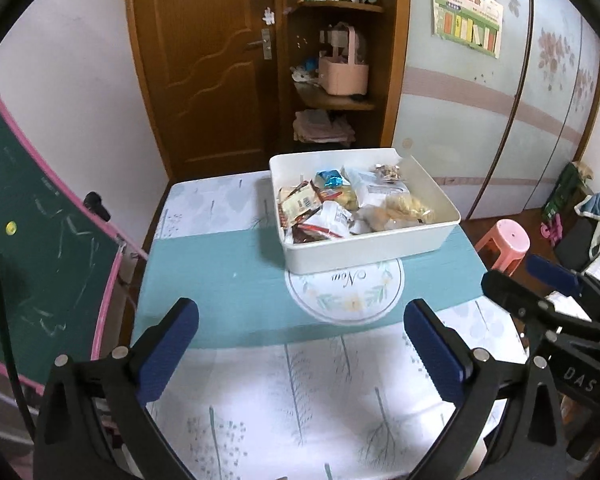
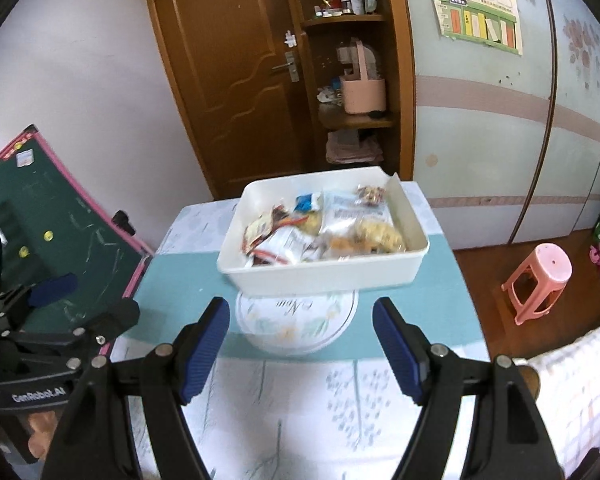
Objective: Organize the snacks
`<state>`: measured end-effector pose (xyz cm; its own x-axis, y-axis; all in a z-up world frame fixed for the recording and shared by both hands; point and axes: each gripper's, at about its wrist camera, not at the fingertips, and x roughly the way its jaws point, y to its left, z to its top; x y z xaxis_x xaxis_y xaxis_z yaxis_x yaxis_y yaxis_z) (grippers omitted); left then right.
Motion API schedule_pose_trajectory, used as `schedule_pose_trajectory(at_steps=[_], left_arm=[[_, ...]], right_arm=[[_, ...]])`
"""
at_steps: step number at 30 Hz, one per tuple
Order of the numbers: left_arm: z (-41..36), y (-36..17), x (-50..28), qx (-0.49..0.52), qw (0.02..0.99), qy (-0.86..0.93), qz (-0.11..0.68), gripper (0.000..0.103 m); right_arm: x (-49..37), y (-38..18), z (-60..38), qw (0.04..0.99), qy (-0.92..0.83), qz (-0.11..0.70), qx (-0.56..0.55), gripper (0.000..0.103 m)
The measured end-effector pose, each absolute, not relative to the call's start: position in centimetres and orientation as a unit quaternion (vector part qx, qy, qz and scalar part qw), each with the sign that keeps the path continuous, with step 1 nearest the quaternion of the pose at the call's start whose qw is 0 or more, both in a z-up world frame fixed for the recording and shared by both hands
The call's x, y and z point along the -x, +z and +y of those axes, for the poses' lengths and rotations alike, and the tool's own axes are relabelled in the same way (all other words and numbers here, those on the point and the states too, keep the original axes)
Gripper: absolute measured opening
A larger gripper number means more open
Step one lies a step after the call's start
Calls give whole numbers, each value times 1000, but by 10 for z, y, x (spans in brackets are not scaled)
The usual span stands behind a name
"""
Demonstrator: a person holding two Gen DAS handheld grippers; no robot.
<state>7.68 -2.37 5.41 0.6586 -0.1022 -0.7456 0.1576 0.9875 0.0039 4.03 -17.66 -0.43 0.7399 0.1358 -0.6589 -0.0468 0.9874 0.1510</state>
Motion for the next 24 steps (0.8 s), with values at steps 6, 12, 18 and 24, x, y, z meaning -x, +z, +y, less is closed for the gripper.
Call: schedule_pose_trajectory(at_steps=[6,12,18,24], left_arm=[[-11,60,-44,-27,914,-52,402,102],[-6,60,-22,-15,910,-60,410,102],[-7,59,-15,-22,911,-60,407,102],[-6,63,-17,-22,914,-53,401,102]], right_arm=[[-5,-10,-160,927,49,368,-56,75],[14,-17,-159,915,44,389,-92,75],[25,-16,-158,917,25,388,-88,75],[27,-10,-156,923,16,377,-72,75]])
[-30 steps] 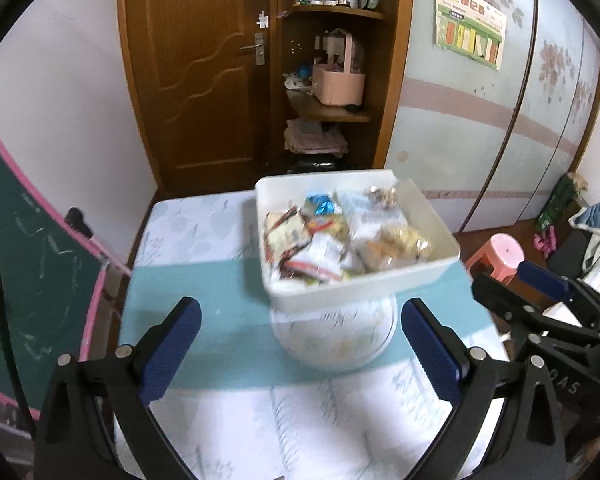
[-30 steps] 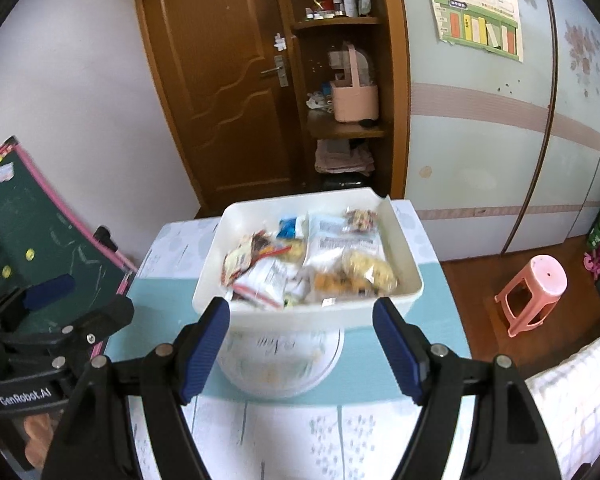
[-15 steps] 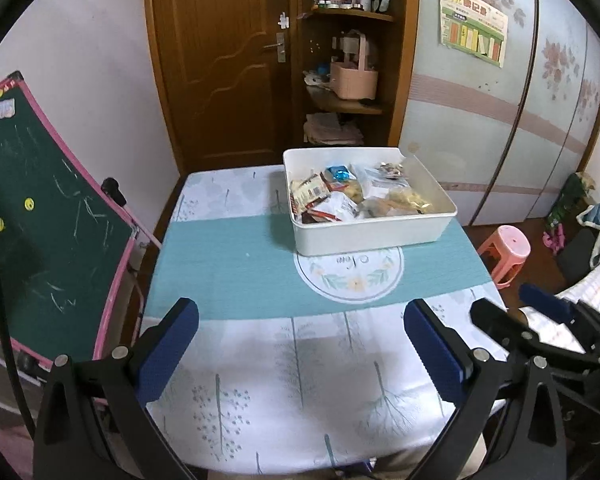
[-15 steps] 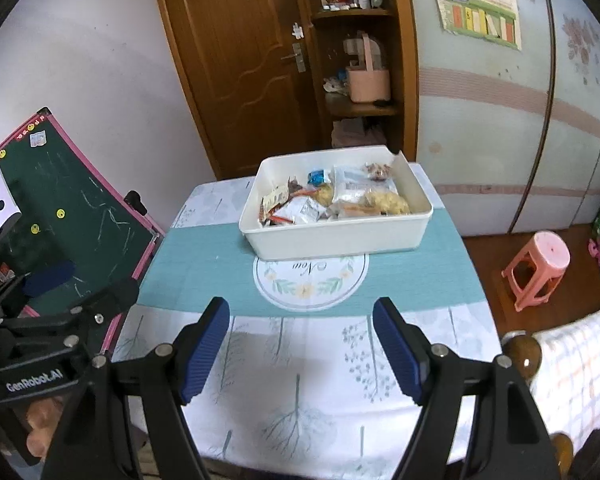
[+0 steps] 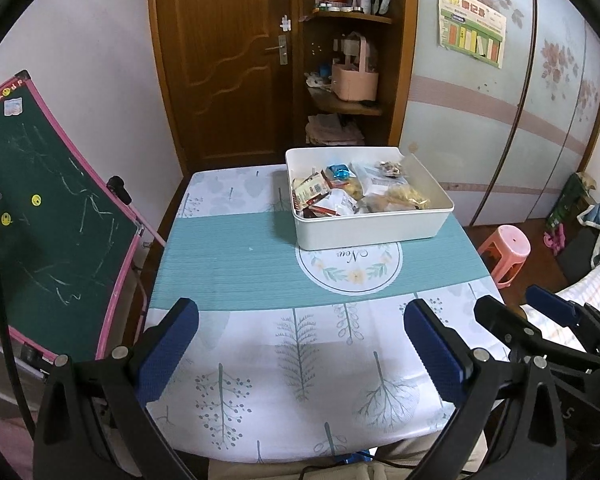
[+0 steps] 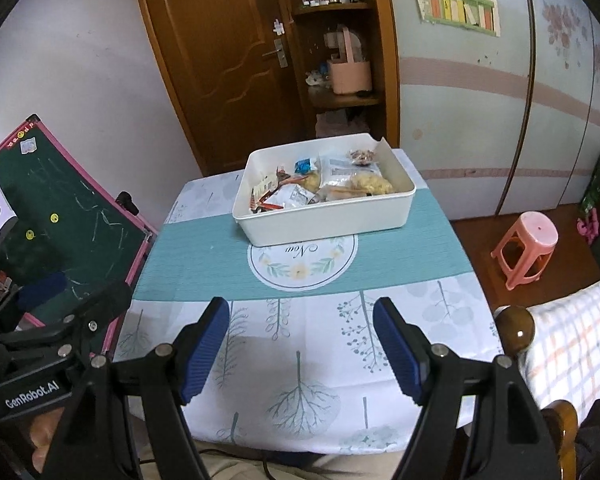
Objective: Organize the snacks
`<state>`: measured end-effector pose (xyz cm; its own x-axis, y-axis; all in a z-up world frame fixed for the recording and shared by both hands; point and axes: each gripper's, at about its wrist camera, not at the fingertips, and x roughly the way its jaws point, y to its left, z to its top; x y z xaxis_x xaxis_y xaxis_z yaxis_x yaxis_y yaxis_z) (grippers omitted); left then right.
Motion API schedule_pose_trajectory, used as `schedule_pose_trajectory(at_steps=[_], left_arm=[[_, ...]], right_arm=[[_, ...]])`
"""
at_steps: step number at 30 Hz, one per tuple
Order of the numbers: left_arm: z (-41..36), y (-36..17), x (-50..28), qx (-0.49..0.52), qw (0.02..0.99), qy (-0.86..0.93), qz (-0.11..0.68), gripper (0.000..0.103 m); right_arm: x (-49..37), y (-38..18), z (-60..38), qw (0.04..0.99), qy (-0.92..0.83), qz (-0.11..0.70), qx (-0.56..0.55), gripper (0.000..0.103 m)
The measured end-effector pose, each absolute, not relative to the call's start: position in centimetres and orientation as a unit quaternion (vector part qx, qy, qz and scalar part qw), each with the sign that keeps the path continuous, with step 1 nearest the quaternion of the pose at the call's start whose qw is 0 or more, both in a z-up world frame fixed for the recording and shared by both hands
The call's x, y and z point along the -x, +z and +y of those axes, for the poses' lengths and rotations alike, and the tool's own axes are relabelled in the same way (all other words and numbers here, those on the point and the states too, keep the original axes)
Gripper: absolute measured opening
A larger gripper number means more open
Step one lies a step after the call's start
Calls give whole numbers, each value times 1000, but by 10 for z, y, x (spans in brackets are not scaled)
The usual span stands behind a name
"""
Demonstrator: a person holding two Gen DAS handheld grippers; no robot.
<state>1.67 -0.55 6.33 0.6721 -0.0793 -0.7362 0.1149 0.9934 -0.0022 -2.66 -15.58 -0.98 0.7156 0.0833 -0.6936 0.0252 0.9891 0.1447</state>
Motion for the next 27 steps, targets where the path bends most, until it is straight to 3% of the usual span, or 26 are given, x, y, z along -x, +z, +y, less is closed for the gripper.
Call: schedule_pose_trajectory(at_steps=[27], left_arm=[[-2,55,-35,-21,906,-35,421,102]], right_arm=[[18,-9,-156,927,30,367,-74,75]])
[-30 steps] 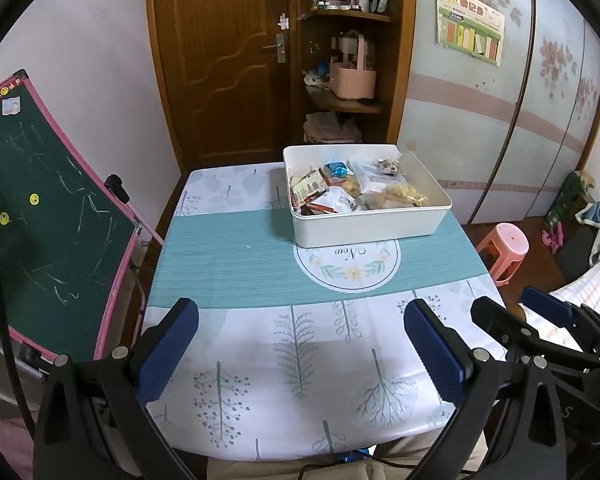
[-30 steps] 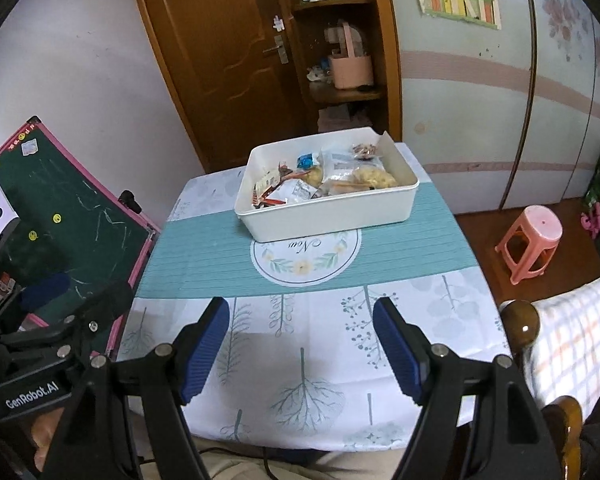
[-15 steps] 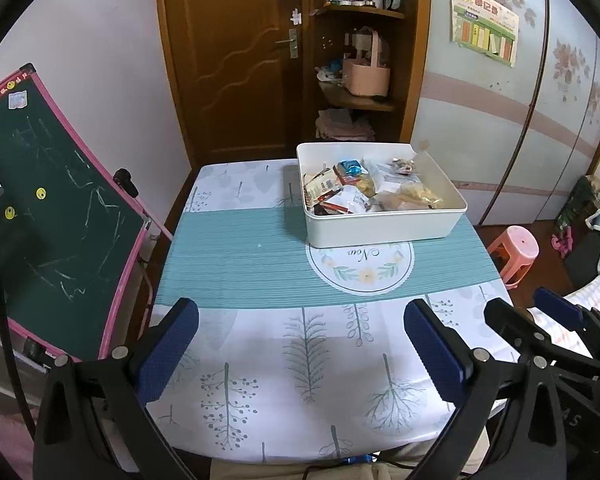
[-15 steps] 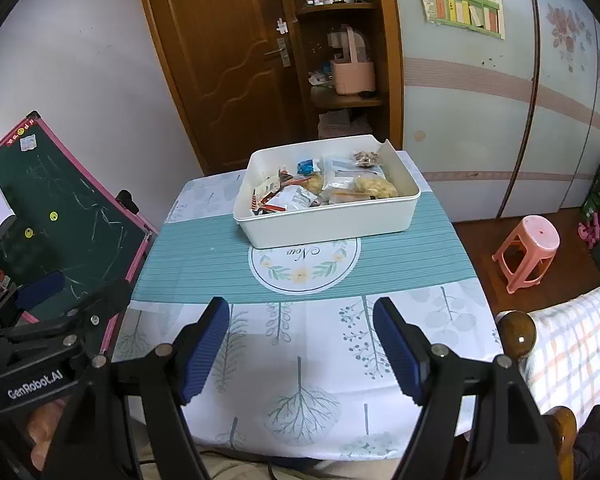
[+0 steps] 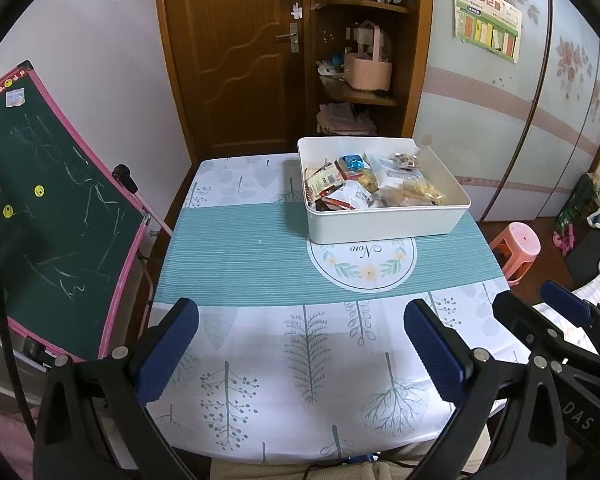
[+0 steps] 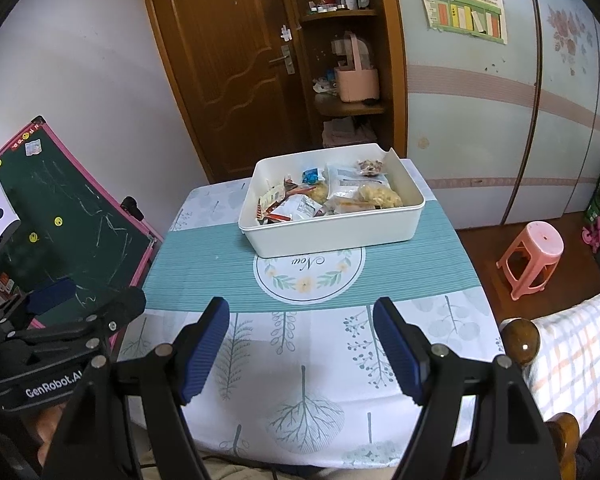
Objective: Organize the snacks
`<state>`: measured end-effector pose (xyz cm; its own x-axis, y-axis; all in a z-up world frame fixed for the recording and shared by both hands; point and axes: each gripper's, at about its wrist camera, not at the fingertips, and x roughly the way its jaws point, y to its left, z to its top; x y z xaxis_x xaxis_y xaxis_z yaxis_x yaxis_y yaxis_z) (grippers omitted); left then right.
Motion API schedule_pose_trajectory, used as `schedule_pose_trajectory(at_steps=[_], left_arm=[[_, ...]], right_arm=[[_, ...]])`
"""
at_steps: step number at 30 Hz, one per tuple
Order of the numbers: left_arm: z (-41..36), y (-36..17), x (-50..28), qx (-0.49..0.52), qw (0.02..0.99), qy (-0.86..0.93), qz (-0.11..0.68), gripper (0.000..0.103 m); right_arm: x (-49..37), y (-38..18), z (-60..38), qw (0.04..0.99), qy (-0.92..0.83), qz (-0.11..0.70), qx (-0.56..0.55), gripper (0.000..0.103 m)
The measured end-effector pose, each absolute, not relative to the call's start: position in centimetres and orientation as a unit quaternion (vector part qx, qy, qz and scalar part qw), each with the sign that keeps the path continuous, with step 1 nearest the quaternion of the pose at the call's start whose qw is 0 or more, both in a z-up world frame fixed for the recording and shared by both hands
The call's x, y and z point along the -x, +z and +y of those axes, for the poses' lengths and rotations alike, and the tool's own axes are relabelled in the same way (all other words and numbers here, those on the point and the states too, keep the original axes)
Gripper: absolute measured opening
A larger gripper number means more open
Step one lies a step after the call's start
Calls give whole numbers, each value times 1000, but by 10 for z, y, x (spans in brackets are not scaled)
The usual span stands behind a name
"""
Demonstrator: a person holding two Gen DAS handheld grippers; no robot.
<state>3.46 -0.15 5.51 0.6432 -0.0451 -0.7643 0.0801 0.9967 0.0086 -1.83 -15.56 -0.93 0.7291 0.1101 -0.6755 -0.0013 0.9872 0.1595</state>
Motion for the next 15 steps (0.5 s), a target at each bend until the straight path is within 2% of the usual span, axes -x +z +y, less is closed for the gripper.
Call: schedule_pose_trajectory(at_steps=[15], left_arm=[[0,44,-34,-17,898,-36,438,102]], right_arm=[[18,-14,-151,924,31,373,-74,75]])
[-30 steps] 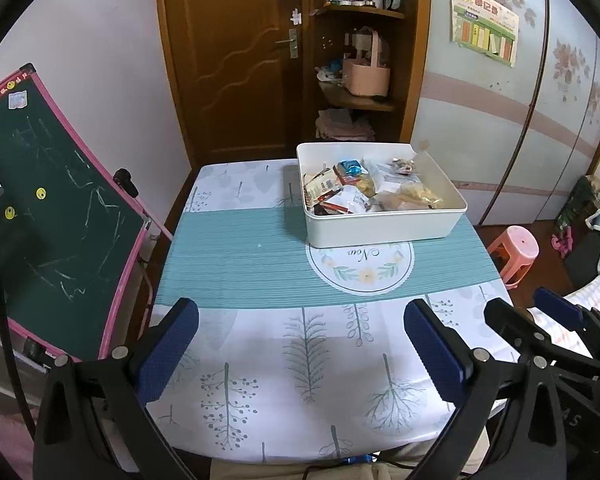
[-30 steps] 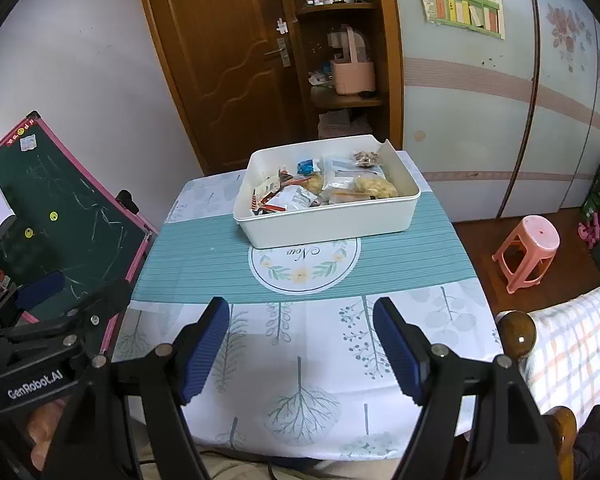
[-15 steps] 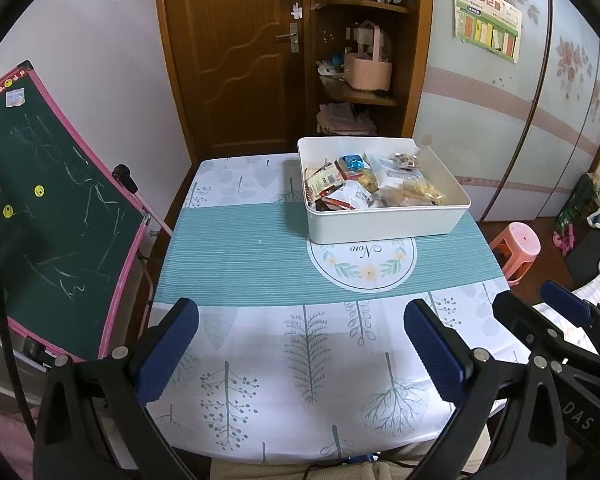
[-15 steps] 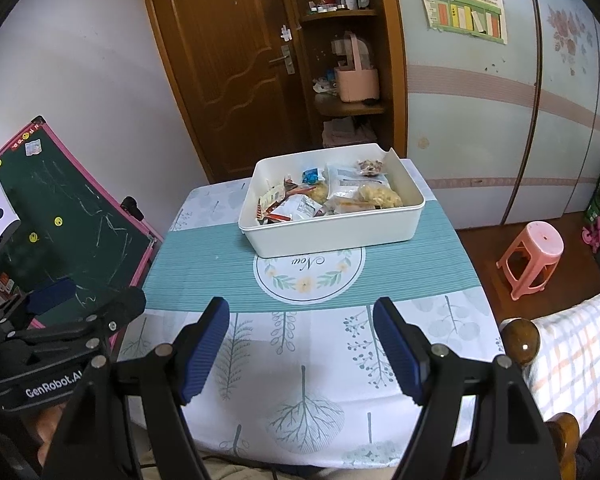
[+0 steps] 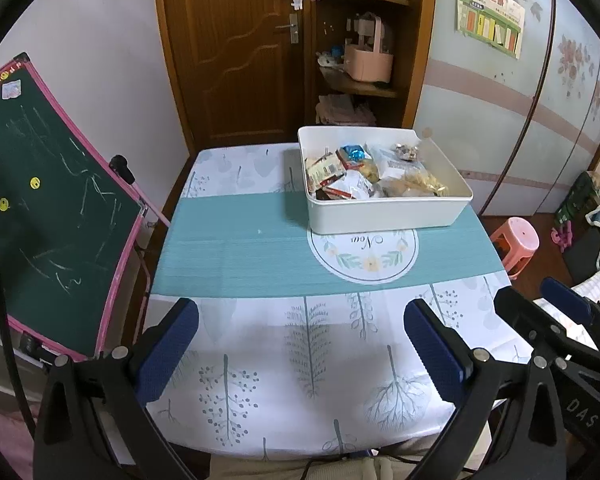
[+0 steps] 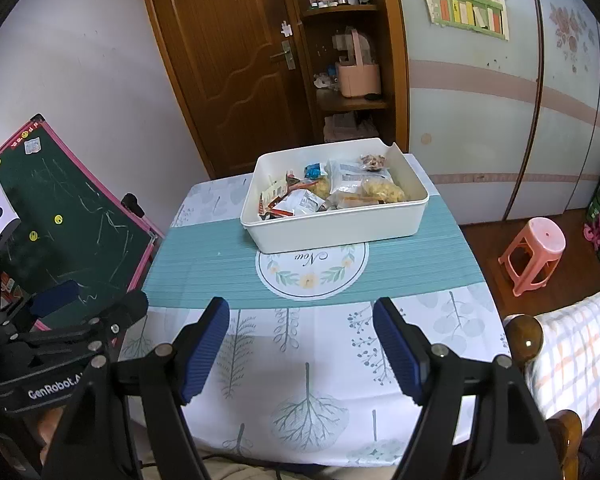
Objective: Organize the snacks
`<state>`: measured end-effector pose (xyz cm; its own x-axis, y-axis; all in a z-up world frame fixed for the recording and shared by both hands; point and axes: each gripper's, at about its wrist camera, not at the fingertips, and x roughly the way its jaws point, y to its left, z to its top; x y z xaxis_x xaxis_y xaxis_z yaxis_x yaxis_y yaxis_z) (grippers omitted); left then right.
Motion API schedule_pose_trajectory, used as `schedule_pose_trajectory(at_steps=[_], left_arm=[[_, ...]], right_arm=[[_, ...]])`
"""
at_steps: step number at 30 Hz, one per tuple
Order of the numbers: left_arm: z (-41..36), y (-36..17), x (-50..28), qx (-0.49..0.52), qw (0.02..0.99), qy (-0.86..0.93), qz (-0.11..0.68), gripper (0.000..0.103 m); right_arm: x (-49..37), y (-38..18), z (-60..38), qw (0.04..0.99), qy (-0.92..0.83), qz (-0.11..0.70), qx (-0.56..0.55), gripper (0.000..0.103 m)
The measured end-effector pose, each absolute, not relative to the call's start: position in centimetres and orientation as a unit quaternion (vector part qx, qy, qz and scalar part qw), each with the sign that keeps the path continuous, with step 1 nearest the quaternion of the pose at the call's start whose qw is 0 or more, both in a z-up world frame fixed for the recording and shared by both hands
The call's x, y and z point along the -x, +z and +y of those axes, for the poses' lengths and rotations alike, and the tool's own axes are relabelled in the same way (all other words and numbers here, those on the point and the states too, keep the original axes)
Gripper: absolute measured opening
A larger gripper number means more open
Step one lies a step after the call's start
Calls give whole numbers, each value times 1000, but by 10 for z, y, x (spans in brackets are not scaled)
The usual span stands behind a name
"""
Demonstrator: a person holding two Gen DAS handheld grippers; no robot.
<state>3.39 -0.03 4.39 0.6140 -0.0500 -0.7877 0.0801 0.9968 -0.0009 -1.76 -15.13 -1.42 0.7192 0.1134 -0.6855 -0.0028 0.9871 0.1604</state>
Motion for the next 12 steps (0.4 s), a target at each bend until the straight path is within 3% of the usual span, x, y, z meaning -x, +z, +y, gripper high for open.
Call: schedule_pose_trajectory(at_steps=[12], left_arm=[[4,38,-34,-13,894,-39,447,102]], right_arm=[[17,-17,-147,922,33,380,-71,75]])
